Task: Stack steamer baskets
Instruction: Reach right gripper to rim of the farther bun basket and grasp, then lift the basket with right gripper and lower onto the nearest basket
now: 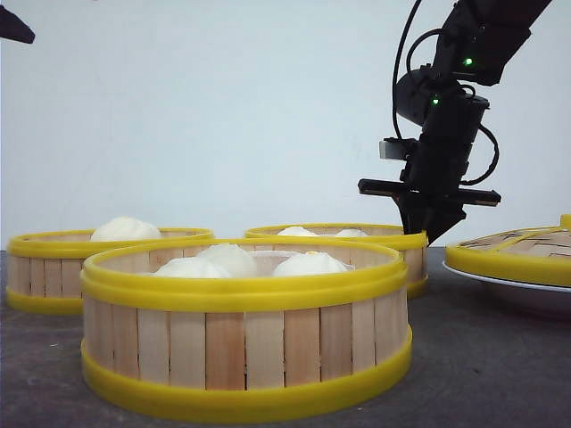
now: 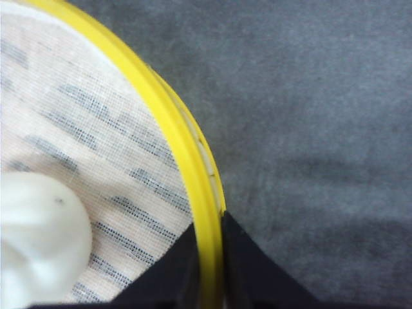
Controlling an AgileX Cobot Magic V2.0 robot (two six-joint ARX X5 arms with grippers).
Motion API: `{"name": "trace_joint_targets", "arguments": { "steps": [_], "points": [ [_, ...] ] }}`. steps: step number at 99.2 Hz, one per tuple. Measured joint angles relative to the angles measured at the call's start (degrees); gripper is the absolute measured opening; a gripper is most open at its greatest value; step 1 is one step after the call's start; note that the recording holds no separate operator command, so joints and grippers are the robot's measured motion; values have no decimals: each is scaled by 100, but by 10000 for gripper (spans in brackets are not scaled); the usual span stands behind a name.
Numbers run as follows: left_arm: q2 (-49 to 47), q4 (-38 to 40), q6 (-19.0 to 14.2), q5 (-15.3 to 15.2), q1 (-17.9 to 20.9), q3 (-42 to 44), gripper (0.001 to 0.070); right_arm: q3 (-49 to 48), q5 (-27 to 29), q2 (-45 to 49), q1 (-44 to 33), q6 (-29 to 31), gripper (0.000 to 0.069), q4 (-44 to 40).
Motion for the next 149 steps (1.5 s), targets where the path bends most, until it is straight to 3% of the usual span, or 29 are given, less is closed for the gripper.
{"name": "trace_joint_targets", "arguments": {
  "steps": [21, 53, 85, 94, 103, 118, 149],
  "points": [
    [-9, -127, 0, 0, 0, 0, 479, 326, -68, -702, -26, -2, 23, -258],
    [-415, -385, 0, 0, 0, 0, 479, 623, -990, -2415, 96, -184, 23, -1191],
    [-1261, -881, 0, -76, 0, 0, 479, 621, -999, -3045, 1008, -815, 23, -2188],
    [-1471, -1016, 0, -142, 0, 0, 479, 608, -737, -3012, 1318, -990, 23, -2404],
    [-1628, -1121, 0, -179, 0, 0, 479, 540, -435, -2981, 1666, -1158, 23, -2385],
    [-1762, -1217, 0, -179, 0, 0, 479, 195, -402, -2981, 2000, -1290, 23, -2057],
    [-1773, -1373, 0, -181, 0, 0, 479, -946, -385, -2981, 2044, -1349, 23, -1213]
  ]
}}
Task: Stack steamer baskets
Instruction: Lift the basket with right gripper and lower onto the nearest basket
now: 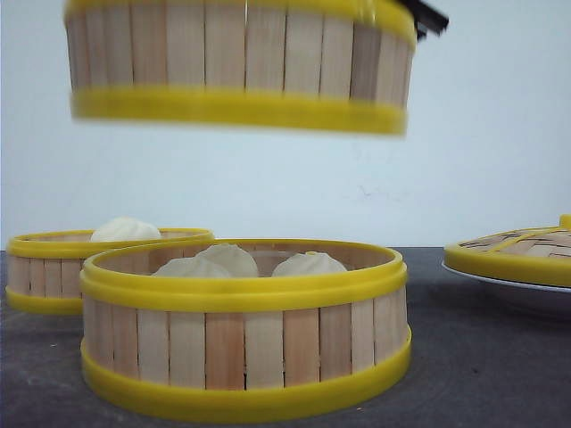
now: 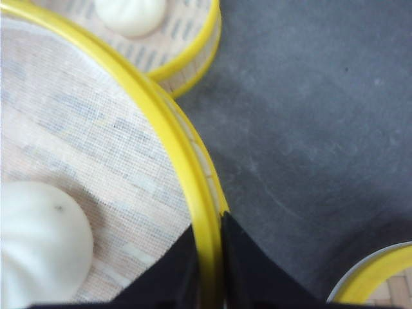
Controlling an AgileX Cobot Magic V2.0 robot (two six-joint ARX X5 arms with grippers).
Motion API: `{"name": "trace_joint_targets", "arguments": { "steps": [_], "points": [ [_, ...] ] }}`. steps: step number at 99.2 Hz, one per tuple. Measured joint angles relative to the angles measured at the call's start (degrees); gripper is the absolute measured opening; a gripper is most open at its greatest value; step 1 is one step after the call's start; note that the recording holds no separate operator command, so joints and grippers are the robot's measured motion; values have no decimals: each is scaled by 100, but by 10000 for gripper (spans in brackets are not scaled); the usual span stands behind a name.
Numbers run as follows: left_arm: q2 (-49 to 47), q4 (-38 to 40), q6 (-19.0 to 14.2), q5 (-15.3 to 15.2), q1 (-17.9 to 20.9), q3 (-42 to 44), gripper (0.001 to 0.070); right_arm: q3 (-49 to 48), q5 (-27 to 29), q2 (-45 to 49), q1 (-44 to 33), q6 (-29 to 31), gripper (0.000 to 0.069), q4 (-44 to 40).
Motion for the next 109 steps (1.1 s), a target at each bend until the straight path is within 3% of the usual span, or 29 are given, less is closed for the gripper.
{"name": "trace_joint_targets", "arguments": {
  "steps": [22, 109],
  "points": [
    [0, -22, 0, 0, 0, 0, 479, -636, -42, 35, -2, 70, 23, 525],
    [0, -63, 2, 0, 0, 0, 479, -802, 157, 752, -7, 293, 21, 817]
  ]
}}
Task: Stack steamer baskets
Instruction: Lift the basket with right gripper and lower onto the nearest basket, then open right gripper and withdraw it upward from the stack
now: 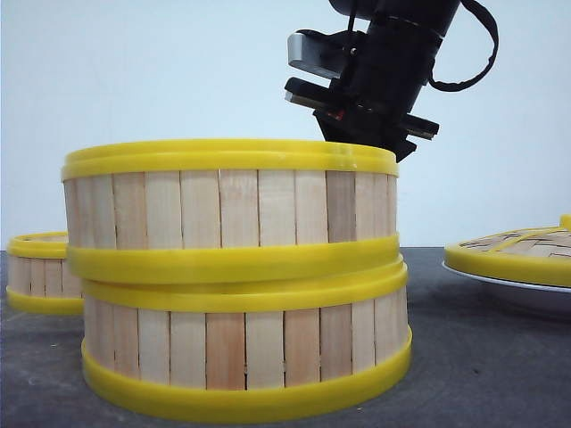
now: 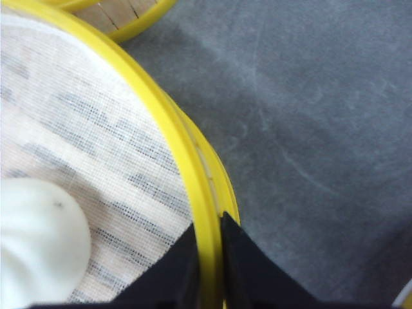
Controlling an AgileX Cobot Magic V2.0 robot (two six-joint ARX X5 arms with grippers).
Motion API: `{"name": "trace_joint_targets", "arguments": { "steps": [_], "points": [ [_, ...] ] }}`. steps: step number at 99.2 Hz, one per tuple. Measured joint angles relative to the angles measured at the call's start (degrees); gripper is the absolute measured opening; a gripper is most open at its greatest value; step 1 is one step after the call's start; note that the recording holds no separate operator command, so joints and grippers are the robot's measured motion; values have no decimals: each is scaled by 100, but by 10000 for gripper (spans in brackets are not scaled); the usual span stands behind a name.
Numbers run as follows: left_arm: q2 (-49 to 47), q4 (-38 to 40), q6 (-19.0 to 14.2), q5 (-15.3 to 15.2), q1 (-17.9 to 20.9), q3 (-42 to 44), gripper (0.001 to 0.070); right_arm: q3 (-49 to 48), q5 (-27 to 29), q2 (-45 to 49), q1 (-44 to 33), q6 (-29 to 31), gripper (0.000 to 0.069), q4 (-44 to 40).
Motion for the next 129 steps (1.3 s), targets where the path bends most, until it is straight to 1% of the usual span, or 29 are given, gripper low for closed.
{"name": "trace_joint_targets", "arguments": {
  "steps": [58, 74, 104, 109, 120, 124, 129],
  "points": [
    [0, 0, 17, 0, 0, 0, 479, 13, 22, 2, -44, 0, 21, -103],
    [0, 0, 22, 0, 0, 0, 479, 22, 192, 9, -46, 0, 20, -280],
    [0, 0, 28, 0, 0, 0, 479, 15, 195, 22, -52, -7, 22, -337],
    [0, 0, 44, 0, 0, 0, 479, 15, 205, 22, -52, -15, 49, -334],
    [0, 0, 66, 0, 0, 0, 479, 15, 256, 22, -57, -15, 185, -271],
    [0, 0, 87, 0, 0, 0, 479, 15, 269, 13, -72, -15, 210, -208],
    [0, 0, 114, 0, 0, 0, 479, 13, 282, -35, -85, -15, 227, -120]
  ]
}}
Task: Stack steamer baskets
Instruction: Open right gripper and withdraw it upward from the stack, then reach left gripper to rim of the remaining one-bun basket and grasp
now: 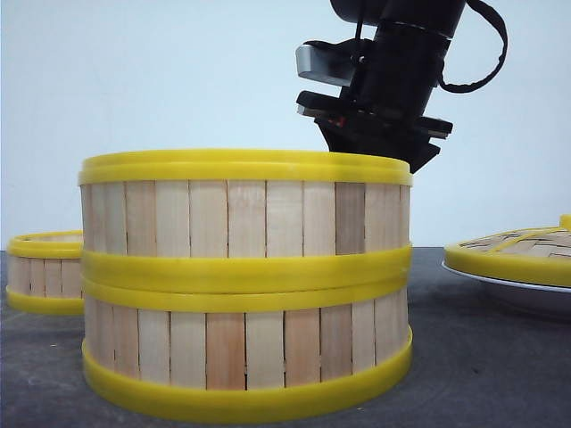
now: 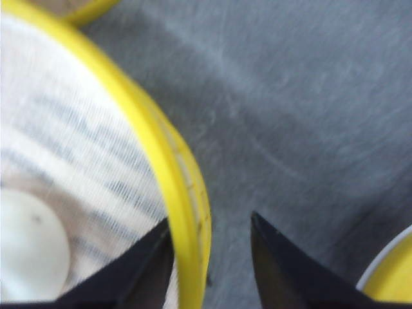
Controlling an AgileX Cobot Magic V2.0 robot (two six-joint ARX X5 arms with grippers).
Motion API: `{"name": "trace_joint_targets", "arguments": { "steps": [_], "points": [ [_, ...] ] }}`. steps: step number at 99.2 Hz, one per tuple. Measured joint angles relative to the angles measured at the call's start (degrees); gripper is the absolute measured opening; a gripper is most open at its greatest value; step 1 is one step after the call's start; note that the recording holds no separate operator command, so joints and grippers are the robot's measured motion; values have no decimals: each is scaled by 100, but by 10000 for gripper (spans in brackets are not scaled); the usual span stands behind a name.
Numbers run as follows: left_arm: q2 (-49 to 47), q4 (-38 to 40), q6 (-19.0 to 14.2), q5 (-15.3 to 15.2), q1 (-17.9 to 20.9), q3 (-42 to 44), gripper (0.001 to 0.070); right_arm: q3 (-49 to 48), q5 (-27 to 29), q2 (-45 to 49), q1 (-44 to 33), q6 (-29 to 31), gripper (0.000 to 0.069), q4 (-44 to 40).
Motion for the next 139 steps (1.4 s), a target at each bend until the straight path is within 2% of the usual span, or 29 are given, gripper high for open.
{"name": "trace_joint_targets", "arguments": {
  "steps": [11, 24, 36, 63, 82, 89, 118, 139],
  "points": [
    [0, 0, 44, 0, 0, 0, 479, -13, 17, -402, -4, -2, 251, 153],
    [0, 0, 83, 0, 0, 0, 479, -9, 24, -1235, -4, -2, 345, 487],
    [2, 0, 85, -48, 0, 0, 475, -9, 28, -1963, -7, -4, 367, 487],
    [562, 31, 37, -678, 4, 4, 472, -9, 35, -3427, -4, -4, 371, 48],
    [1690, 208, 37, -1475, 221, 678, 472, -9, 35, -4004, -4, -4, 371, -393],
    [2205, 129, 37, -1659, 387, 1108, 472, -9, 35, -4120, -4, -2, 371, -522],
    [4522, -214, 20, -1716, 1099, 2662, 472, -9, 26, -4457, 13, 15, 371, -841],
    [5731, -258, -146, -1716, 1464, 2774, 472, -9, 26, -4557, 20, 15, 371, -981]
  ]
}}
